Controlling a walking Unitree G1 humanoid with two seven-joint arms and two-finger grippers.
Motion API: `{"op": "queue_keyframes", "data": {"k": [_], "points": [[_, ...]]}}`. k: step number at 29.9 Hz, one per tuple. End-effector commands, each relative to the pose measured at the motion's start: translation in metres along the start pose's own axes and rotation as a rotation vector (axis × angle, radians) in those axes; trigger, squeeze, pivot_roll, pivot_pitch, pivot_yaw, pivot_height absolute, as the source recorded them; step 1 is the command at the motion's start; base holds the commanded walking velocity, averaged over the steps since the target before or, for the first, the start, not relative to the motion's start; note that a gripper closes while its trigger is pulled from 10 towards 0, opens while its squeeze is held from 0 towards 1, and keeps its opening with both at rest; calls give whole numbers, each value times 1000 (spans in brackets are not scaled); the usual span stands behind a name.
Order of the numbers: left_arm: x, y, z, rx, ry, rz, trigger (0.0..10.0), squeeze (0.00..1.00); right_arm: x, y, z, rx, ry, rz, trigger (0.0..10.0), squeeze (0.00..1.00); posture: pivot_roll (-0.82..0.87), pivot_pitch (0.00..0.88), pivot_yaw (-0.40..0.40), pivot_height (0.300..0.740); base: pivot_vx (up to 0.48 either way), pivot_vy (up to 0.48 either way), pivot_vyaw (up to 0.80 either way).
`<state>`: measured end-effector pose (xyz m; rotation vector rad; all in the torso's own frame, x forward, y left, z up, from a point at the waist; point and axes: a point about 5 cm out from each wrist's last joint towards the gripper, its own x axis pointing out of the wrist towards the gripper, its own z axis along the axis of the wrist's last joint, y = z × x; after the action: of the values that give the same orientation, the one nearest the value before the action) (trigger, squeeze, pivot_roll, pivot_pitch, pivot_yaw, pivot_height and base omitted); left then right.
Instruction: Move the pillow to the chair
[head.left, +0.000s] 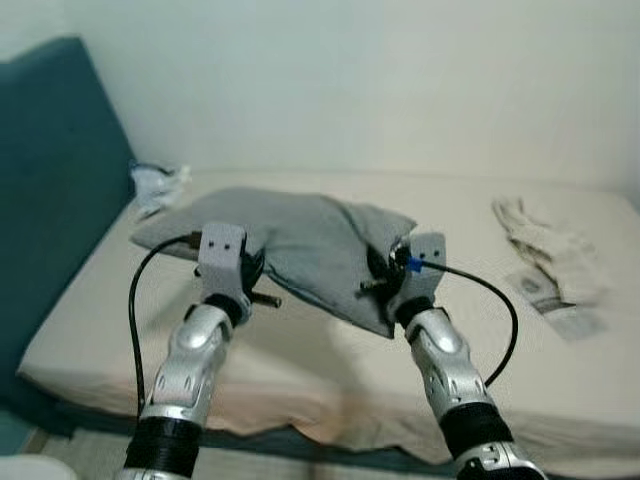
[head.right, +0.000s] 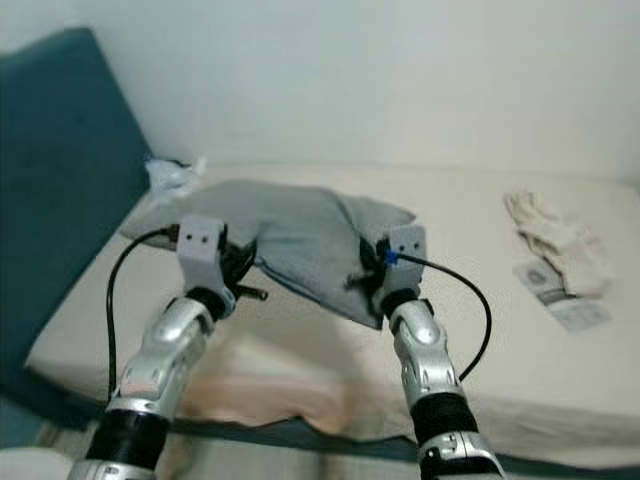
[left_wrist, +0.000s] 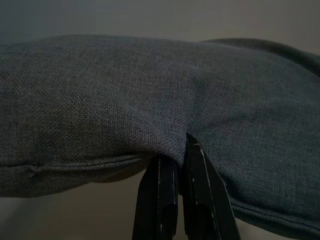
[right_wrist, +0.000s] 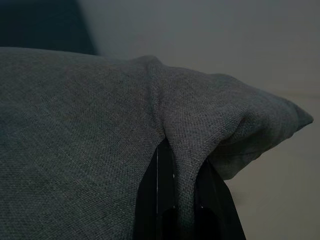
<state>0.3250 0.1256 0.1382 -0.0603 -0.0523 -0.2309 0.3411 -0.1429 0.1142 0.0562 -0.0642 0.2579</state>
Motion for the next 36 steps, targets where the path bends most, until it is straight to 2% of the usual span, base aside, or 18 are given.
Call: {"op": "queue_keyframes", "data": {"k": [1, 5, 6, 7, 9, 11, 17, 24, 36], "points": [[-2, 9, 8, 28, -39, 38, 10000, 0, -2, -3, 3, -11, -27, -15, 10000, 0, 25, 52, 49, 740, 0, 0, 794], [-2, 8, 6, 29, -22, 33, 10000, 0, -3, -4, 2, -8, -24, -17, 10000, 0, 29, 53, 53, 740, 0, 0, 794], [-2, 10, -1, 53, 29, 38, 10000, 0, -3, -3, -1, -3, -16, -18, 10000, 0, 30, 55, 58, 740, 0, 0, 794], [-2, 10, -1, 53, 29, 38, 10000, 0, -3, -3, -1, -3, -16, -18, 10000, 0, 30, 55, 58, 740, 0, 0, 794], [-4, 12, -12, 96, 93, 51, 10000, 0, -5, -3, -4, 3, -5, -18, 10000, 0, 30, 56, 62, 740, 0, 0, 794], [-6, 14, -17, 104, 127, 61, 10000, 0, -6, -3, -7, 8, 3, -21, 10000, 0, 30, 59, 66, 740, 0, 0, 791], [-10, 13, -20, 80, 142, 56, 10000, 0, -12, 0, -15, 23, 26, -18, 10000, 0, 33, 63, 67, 740, 0, 0, 788], [-12, 17, -30, 93, 215, 106, 10000, 0, -14, 1, -17, 23, 36, -10, 10000, 0, 30, 71, 65, 740, 0, 0, 788], [-15, 23, -33, 48, 227, 154, 10000, 0, -13, 1, -17, 18, 43, 6, 10000, 0, 31, 79, 43, 740, 0, 0, 788]]}}
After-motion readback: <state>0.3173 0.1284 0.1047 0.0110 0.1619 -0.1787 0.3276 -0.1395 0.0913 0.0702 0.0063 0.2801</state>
